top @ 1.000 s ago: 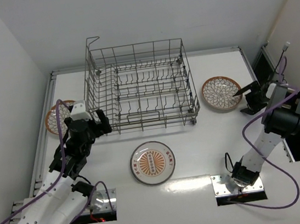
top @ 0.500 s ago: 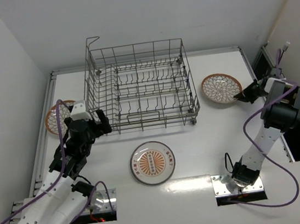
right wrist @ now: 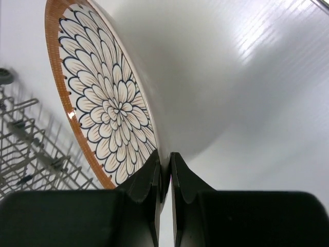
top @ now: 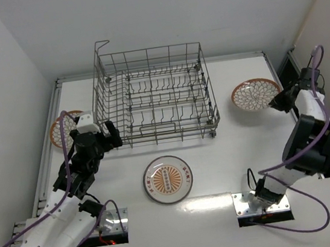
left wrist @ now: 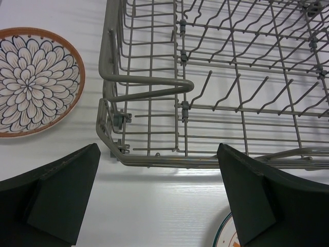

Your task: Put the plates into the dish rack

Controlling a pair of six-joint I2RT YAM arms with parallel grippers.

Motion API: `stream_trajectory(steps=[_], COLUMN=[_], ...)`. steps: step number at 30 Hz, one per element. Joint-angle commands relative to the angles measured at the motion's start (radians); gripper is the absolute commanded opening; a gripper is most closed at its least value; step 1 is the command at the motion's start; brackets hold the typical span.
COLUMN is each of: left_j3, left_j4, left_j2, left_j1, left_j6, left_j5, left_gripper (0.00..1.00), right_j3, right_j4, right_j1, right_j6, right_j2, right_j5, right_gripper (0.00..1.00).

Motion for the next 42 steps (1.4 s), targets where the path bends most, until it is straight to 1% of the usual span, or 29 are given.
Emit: stream_trajectory(steps=[1,3,7,9,12,14,17,18,19,20,21,23,24,25,26,27,28,32,33,35,37,38,42], left_j3=[0.038,0.038,0.038,0.038,0.038,0.038,0.038,0.038,0.038,0.038,0.038,0.038,0.038,0.038,0.038,0.038,0.038,0.038,0.038,0.038,0.038,0.038,0.038], left_j4=[0.01,0.01,0.01,0.01,0.01,0.01,0.019,0.019,0.019,0.019,0.019,0.019,0.019,0.019,0.019,0.019,0.019,0.019,0.019,0.019,0.019,0.019,0.019], left_j2=[-0.014,-0.014,-0.025,-0.025,-0.025,-0.025,-0.025,-0.025,-0.025,-0.025,-0.025,-0.025,-0.025,-0.025,-0.025,-0.025,-0.025,-0.025,-0.025,-0.016,-0.016,-0.016,-0.007], left_j1=[-0.01,-0.01,-0.01,-0.01,-0.01,-0.01,-0.01,-0.01,-0.01,-0.01,-0.01,-0.01,-0.01,-0.01,-0.01,-0.01,-0.01,-0.01,-0.01,-0.01,-0.01,-0.01,-0.01], left_j6=[0.009,0.009,0.009,0.009,0.009,0.009,0.009,0.009,0.009,0.009,0.009,0.009,0.009,0.009,0.009,0.009,0.009,0.009,0.009,0.009,0.018,0.018,0.018], left_j5=[0.004,0.014,0.014,0.023,0.023,0.032,0.032,0.032,0.032,0.032,0.032,0.032,0.032,0.041,0.041,0.041,0.041,0.032,0.032,0.032,0.032,0.032,0.032], left_gripper=[0.99,0.99,0.99,0.99,0.99,0.99,0.99,0.99,0.99,0.99,0.99,0.99,0.99,0.99,0.99,0.99,0.99,0.99,0.99,0.99,0.99,0.99,0.99], right_j3=[0.038,0.038,0.038,0.029,0.006,0.006,0.027,0.027,0.059,0.081,0.104,0.156,0.168,0.191,0.205,0.232,0.246,0.324,0.372,0.416,0.458,0.458,0.449], right_j4=[0.025,0.011,-0.024,-0.025,-0.015,-0.006,0.005,0.005,0.005,-0.024,-0.043,-0.064,-0.064,-0.075,-0.084,-0.093,-0.11,-0.165,-0.214,-0.262,-0.313,-0.313,-0.302], right_j1=[0.047,0.057,0.114,0.157,0.218,0.258,0.358,0.414,0.444,0.471,0.54,0.618,0.661,0.744,0.783,0.821,0.887,1.025,1.044,1.084,1.097,1.111,1.133], right_j6=[0.041,0.041,0.029,0.029,0.029,0.029,0.029,0.015,0.006,0.006,-0.011,-0.025,-0.04,-0.05,-0.05,-0.05,-0.063,-0.073,-0.073,-0.073,-0.062,-0.062,-0.094], right_j2=[-0.169,-0.253,-0.365,-0.408,-0.497,-0.535,-0.591,-0.591,-0.591,-0.569,-0.551,-0.507,-0.496,-0.486,-0.474,-0.444,-0.425,-0.322,-0.295,-0.224,-0.195,-0.186,-0.186], right_j5=[-0.003,0.031,0.086,0.1,0.161,0.242,0.362,0.418,0.443,0.468,0.524,0.59,0.667,0.711,0.757,0.838,0.876,1.049,1.125,1.23,1.282,1.319,1.374], right_gripper=[0.0,0.0,0.0,0.0,0.0,0.0,0.0,0.0,0.0,0.0,0.0,0.0,0.0,0.0,0.0,0.0,0.0,0.0,0.0,0.0,0.0,0.0,0.0])
